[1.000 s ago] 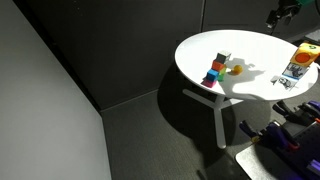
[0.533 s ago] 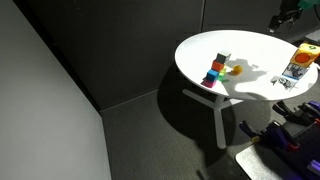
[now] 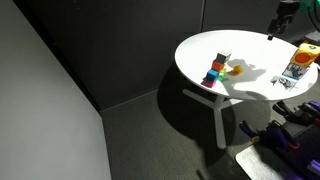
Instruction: Pick up the yellow round toy and put it on the gray block
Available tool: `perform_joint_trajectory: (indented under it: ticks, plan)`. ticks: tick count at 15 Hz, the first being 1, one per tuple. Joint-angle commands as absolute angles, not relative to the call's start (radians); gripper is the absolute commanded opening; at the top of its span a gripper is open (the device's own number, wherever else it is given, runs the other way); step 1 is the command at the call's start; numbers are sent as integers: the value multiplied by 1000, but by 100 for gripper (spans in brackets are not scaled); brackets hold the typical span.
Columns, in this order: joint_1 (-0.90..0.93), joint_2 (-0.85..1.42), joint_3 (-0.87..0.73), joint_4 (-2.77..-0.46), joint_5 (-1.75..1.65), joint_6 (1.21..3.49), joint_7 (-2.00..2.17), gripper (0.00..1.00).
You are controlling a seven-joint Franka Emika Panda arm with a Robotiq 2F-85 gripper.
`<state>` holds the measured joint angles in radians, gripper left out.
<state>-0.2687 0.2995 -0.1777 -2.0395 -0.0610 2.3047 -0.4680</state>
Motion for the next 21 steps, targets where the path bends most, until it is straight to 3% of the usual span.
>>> perform_joint_trajectory:
  ticks: [1, 21]
  plan:
    - [-310, 307, -137, -2042, -8, 2369, -621, 100]
    - [-317, 335, -100, -2065, 66, 2451, -726, 100]
